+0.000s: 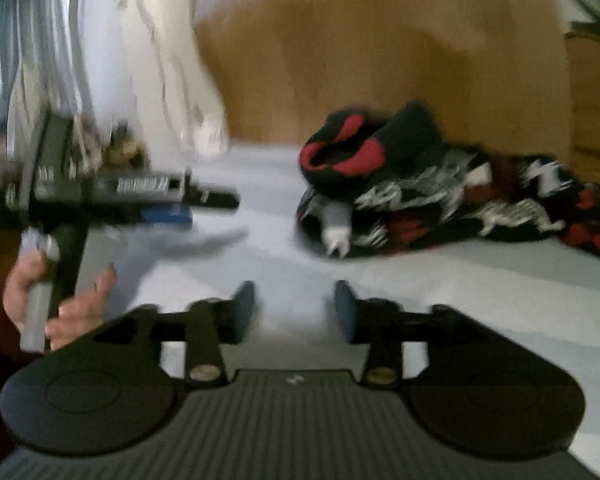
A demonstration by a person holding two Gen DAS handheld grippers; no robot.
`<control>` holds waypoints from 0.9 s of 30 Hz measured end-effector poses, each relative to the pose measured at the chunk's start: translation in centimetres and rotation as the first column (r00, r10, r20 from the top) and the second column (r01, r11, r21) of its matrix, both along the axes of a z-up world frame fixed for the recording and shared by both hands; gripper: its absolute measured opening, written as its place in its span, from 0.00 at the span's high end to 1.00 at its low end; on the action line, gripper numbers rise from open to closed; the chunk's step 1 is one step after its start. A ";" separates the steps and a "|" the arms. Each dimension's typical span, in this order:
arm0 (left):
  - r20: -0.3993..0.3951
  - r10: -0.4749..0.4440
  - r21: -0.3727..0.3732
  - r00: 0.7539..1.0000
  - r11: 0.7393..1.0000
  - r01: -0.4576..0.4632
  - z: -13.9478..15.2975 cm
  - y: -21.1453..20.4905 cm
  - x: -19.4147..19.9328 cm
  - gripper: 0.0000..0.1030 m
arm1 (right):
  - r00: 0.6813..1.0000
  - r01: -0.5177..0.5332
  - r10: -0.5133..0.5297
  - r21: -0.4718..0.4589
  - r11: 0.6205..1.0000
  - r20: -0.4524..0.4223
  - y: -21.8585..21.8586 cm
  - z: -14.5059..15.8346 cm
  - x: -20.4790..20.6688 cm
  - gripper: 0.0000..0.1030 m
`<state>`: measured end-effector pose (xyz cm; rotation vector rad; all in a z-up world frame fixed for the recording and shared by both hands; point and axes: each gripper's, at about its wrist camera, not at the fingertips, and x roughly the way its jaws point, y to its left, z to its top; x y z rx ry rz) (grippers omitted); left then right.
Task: Fold small clothes
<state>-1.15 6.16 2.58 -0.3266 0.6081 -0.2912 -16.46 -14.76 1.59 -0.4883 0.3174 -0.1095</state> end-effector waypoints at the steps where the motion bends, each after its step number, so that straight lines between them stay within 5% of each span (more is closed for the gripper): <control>1: 0.002 -0.014 -0.016 1.000 1.000 0.014 0.4 -0.1 0.1 0.00 | 0.999 0.013 -0.014 0.016 1.000 0.030 -0.6 0.8 -0.6 0.51; 6: 0.043 -0.082 -0.039 0.996 0.996 0.084 4.0 -1.8 1.9 0.00 | 0.985 0.069 -0.089 0.135 0.988 0.146 -3.6 3.5 -1.9 0.51; 15: -0.062 -0.268 -0.057 0.961 0.963 0.264 5.7 -8.7 6.8 0.03 | 0.967 -0.027 -0.052 0.304 0.952 0.249 -5.8 8.9 1.8 0.44; 17: -0.086 -0.259 -0.028 0.962 0.966 0.258 4.8 -9.6 6.6 0.46 | 0.970 -0.038 -0.038 0.305 0.952 0.240 -5.8 10.2 3.6 0.43; 20: -0.126 -0.231 -0.057 0.965 0.973 0.226 3.4 -8.3 6.5 0.83 | 0.979 -0.010 -0.047 0.277 0.961 0.199 -6.0 11.7 6.5 0.43; 25: -0.142 -0.109 -0.107 0.984 0.990 0.095 2.5 -3.6 5.7 0.82 | 0.982 0.099 -0.142 0.301 0.948 0.125 -8.1 12.9 12.6 0.43; 27: -0.151 -0.102 -0.106 0.983 0.991 0.087 2.3 -3.1 5.5 0.82 | 0.980 0.145 -0.183 0.359 0.922 0.076 -9.4 13.0 15.5 0.35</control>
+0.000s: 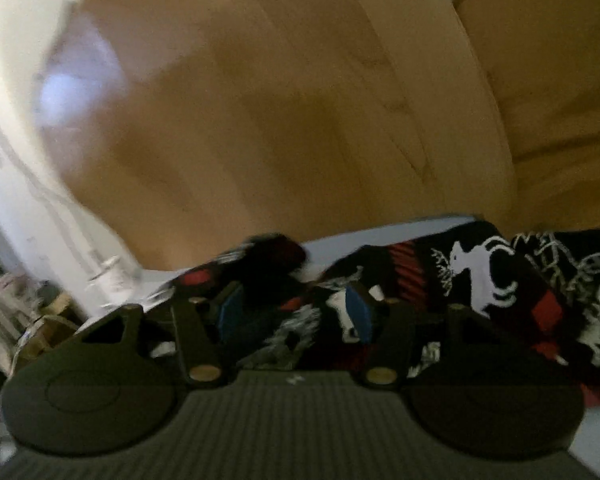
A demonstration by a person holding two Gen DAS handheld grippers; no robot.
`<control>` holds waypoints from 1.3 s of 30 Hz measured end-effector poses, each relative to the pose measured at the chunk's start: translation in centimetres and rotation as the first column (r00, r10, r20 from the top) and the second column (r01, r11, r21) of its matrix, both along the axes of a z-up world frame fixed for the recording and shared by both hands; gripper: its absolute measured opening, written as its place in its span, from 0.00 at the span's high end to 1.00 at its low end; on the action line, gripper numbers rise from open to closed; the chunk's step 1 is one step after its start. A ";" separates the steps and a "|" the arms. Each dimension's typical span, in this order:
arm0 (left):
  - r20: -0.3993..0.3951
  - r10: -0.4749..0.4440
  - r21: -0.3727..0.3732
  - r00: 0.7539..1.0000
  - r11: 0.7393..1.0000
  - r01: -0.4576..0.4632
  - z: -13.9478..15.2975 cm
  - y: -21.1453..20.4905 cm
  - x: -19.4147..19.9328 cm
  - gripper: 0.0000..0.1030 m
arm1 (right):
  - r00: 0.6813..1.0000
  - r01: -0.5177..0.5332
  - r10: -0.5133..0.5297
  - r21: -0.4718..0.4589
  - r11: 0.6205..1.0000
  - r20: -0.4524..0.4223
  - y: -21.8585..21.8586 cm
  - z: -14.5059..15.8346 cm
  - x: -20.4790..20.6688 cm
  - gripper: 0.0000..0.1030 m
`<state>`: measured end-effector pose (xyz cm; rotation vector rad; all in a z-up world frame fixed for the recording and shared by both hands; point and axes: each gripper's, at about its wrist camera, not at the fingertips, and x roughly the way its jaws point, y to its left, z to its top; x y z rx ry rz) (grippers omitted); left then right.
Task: Fold small clothes
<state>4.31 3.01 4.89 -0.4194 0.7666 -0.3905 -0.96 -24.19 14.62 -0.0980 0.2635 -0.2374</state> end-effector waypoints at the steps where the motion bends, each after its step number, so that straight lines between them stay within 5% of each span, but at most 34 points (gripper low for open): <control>1: -0.002 -0.002 0.003 1.000 1.000 0.002 0.0 -0.1 0.0 0.82 | 1.000 0.018 -0.017 0.050 0.999 -0.026 -0.8 -0.1 1.6 0.33; 4: 0.003 -0.008 0.015 1.000 1.000 0.008 0.3 -0.4 -0.2 0.82 | 0.994 0.087 -0.071 0.182 0.980 -0.088 -2.7 -1.2 4.7 0.33; 5: 0.011 -0.011 0.019 1.000 1.000 0.011 0.4 -0.5 -0.3 0.82 | 0.988 0.116 -0.096 0.167 0.979 -0.121 -2.8 -1.7 5.4 0.50; 6: 0.013 -0.016 0.019 1.000 1.000 0.016 0.6 -0.6 -0.4 0.82 | 0.983 0.142 -0.123 0.139 0.980 -0.133 -2.6 -2.0 5.7 0.89; 8: 0.029 -0.018 0.015 0.999 1.000 0.018 1.1 -0.6 -0.6 0.82 | 0.990 0.127 -0.117 0.134 0.983 -0.077 -1.9 -1.6 4.3 0.90; 11: 0.053 -0.016 -0.001 0.998 1.000 0.016 2.1 0.4 -1.3 0.82 | 0.991 0.028 -0.038 0.081 0.996 0.126 0.7 0.9 -1.2 0.90; 14: 0.092 0.017 -0.047 0.996 0.999 -0.013 3.6 1.5 -1.8 0.83 | 0.952 -0.096 0.091 0.002 0.995 0.293 4.5 3.4 -7.8 0.91; 20: 0.200 0.069 -0.177 0.977 0.984 -0.034 8.7 3.5 -3.6 0.83 | 0.860 -0.190 0.254 -0.185 0.964 0.442 13.8 6.1 -17.8 0.92; 26: 0.350 0.114 -0.281 0.930 0.960 -0.011 15.7 5.0 -7.6 0.83 | 0.745 -0.219 0.425 -0.414 0.884 0.513 22.1 6.5 -24.3 0.92; 29: 0.440 0.143 -0.316 0.887 0.949 0.003 19.6 5.8 -9.9 0.83 | 0.716 -0.196 0.472 -0.500 0.843 0.515 25.2 7.8 -25.9 0.92; 34: 0.542 0.193 -0.307 0.818 0.952 -0.021 26.6 6.4 -12.9 0.83 | 0.694 -0.162 0.493 -0.554 0.817 0.525 28.3 9.8 -27.8 0.92; 39: 0.561 0.207 -0.264 0.801 0.962 -0.063 30.2 5.4 -12.4 0.82 | 0.724 -0.134 0.440 -0.518 0.845 0.532 26.9 11.2 -26.3 0.92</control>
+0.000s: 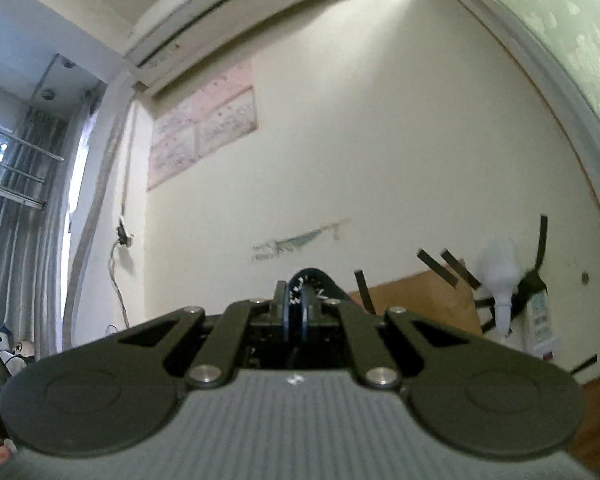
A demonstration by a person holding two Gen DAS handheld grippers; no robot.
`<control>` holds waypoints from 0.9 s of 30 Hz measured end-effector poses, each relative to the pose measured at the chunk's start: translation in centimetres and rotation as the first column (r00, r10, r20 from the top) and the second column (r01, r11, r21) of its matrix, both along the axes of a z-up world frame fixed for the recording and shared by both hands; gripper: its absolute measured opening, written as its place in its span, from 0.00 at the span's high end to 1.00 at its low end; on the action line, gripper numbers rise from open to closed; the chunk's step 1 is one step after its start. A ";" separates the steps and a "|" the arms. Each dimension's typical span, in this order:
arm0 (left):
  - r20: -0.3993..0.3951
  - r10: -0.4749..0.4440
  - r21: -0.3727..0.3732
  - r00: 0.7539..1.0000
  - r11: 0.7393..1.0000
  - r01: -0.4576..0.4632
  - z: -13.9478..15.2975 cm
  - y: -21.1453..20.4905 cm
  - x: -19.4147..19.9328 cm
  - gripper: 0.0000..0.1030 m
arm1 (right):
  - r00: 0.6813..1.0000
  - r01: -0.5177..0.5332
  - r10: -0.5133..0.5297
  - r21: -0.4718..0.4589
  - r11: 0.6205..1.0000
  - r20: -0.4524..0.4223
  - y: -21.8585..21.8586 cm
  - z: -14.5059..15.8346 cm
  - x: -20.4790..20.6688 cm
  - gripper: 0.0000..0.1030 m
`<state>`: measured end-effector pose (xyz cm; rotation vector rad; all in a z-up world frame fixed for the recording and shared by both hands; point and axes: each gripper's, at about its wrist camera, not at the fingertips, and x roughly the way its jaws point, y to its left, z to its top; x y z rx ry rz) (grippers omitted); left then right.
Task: Fold small clothes
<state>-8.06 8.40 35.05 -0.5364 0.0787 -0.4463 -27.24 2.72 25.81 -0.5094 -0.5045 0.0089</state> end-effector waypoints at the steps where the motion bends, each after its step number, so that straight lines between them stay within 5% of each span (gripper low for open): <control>1: -0.012 0.011 0.011 1.000 1.000 -0.011 0.3 -0.5 0.5 0.82 | 1.000 0.016 -0.016 0.013 1.000 -0.011 -1.0 0.1 0.9 0.92; 3: -0.042 0.039 0.039 0.998 0.999 -0.037 1.2 -2.1 1.9 0.82 | 0.998 0.048 -0.046 0.058 0.997 -0.047 -2.6 0.1 2.5 0.92; 7: -0.153 0.116 0.105 0.981 0.989 -0.101 -3.3 -4.4 7.9 0.81 | 0.976 0.191 -0.175 0.124 0.974 -0.130 -8.6 0.4 9.8 0.92; 8: -0.172 0.143 0.129 0.975 0.984 -0.121 -4.7 -5.3 9.6 0.69 | 0.959 0.248 -0.227 0.121 0.961 -0.167 -10.6 0.3 12.6 0.91; 10: -0.230 0.183 0.236 0.956 0.963 -0.128 -8.3 -7.6 13.5 0.47 | 0.894 0.404 -0.368 0.103 0.909 -0.257 -14.9 -0.8 17.7 0.80; 11: -0.302 0.221 0.325 0.927 0.938 -0.118 -10.8 -8.9 15.6 0.53 | 0.835 0.515 -0.464 0.122 0.848 -0.295 -17.6 -1.7 19.7 0.64; 12: -0.366 0.241 0.369 0.899 0.924 -0.097 -12.6 -9.4 16.6 0.56 | 0.800 0.569 -0.501 0.153 0.808 -0.330 -19.7 -2.9 20.3 0.62; 13: -0.426 0.220 0.370 0.877 0.928 -0.053 -14.5 -9.3 17.1 0.59 | 0.797 0.560 -0.465 0.183 0.808 -0.386 -21.9 -4.2 19.8 0.62; 15: -0.460 0.160 0.325 0.873 0.946 -0.002 -17.3 -8.3 15.8 0.57 | 0.798 0.519 -0.386 0.200 0.831 -0.463 -24.2 -6.8 18.0 0.62; 19: -0.454 0.116 0.351 0.883 0.934 0.058 -20.3 -6.1 10.6 0.48 | 0.751 0.490 -0.323 0.157 0.858 -0.576 -25.1 -12.4 13.0 0.62; 22: -0.458 0.070 0.365 0.886 0.924 0.116 -21.7 -5.0 6.9 0.42 | 0.689 0.502 -0.360 0.056 0.863 -0.629 -24.3 -16.4 10.5 0.56; 24: -0.462 0.053 0.384 0.885 0.912 0.146 -22.4 -4.9 4.8 0.40 | 0.639 0.535 -0.426 -0.028 0.844 -0.640 -23.8 -18.2 10.4 0.47; 27: -0.473 0.030 0.387 0.880 0.905 0.178 -23.2 -4.4 2.3 0.40 | 0.591 0.578 -0.492 -0.090 0.811 -0.639 -23.8 -19.8 10.7 0.48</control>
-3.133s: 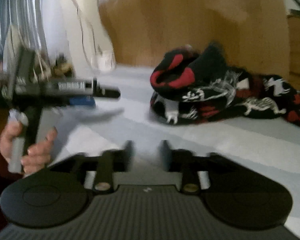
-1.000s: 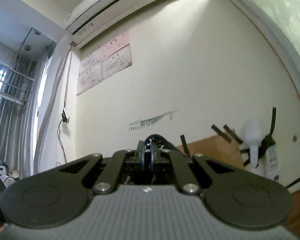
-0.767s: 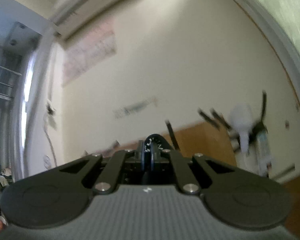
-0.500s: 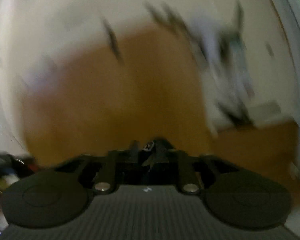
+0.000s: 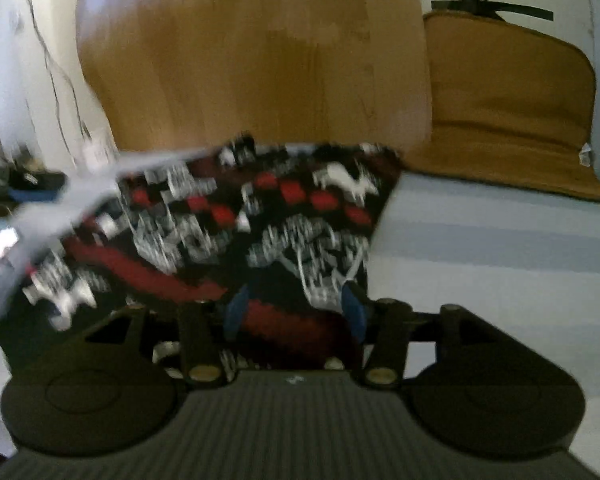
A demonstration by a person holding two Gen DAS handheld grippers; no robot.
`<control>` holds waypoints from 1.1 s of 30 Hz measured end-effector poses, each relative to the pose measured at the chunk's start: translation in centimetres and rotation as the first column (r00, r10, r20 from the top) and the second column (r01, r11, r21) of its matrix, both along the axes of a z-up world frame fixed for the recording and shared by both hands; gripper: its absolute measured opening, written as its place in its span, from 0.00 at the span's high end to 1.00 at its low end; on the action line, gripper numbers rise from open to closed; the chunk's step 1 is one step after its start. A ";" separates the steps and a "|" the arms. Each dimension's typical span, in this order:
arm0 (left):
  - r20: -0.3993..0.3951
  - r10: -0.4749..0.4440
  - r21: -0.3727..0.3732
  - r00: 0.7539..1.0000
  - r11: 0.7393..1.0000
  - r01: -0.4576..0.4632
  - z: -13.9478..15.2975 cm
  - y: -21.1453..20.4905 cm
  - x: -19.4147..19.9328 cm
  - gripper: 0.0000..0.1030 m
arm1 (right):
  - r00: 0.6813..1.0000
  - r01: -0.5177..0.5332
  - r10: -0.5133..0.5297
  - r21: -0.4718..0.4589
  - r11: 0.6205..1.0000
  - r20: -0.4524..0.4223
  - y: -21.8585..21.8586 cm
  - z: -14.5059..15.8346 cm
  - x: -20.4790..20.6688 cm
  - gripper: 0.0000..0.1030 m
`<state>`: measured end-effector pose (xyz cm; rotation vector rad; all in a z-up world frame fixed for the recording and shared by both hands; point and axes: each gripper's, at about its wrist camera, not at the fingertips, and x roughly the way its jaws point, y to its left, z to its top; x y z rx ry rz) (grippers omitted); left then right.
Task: Fold small clothes
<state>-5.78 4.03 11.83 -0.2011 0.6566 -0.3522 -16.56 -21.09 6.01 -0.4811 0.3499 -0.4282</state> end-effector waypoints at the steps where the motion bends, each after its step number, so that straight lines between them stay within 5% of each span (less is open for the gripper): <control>1: -0.010 -0.003 -0.009 1.000 1.000 0.003 -0.2 0.3 -0.7 0.39 | 1.000 0.000 0.000 0.004 1.000 -0.004 -0.2 0.1 0.3 0.49; 3: -0.028 -0.002 -0.025 1.000 1.000 0.002 -0.4 0.9 -1.3 0.34 | 1.000 -0.010 0.010 0.007 1.000 -0.026 -0.1 -0.2 0.8 0.89; 4: -0.034 0.002 -0.032 0.999 0.999 -0.003 -0.5 1.3 -1.6 0.29 | 0.999 -0.015 0.016 0.011 1.000 -0.040 0.0 -0.3 1.1 0.97; 10: -0.050 0.022 -0.064 0.998 0.998 -0.025 -0.7 3.0 -2.9 0.28 | 1.000 -0.012 0.010 0.084 0.996 0.022 0.0 0.5 -1.1 0.97; 17: -0.041 -0.055 -0.057 0.998 0.997 0.053 -0.2 2.4 -4.6 0.26 | 1.000 0.003 -0.002 0.220 0.975 -0.002 -1.0 -0.5 -2.7 0.84; 24: -0.010 -0.098 -0.043 0.995 0.994 0.097 0.7 2.1 -6.2 0.26 | 1.000 -0.012 0.005 0.257 0.966 0.029 -0.8 -1.2 -3.9 0.68; 29: 0.013 -0.122 -0.039 0.992 0.992 0.123 1.4 2.0 -6.9 0.25 | 0.999 -0.030 0.020 0.299 0.954 0.038 -0.6 -2.5 -5.8 0.66; 31: 0.008 -0.127 -0.039 0.992 0.991 0.127 1.2 1.6 -6.7 0.24 | 0.999 -0.043 0.033 0.298 0.954 0.037 -0.1 -3.0 -5.8 0.69; 33: -0.008 -0.127 -0.037 0.992 0.991 0.127 0.8 1.2 -6.4 0.24 | 0.999 -0.040 0.030 0.259 0.965 0.042 0.4 -3.4 -5.5 0.95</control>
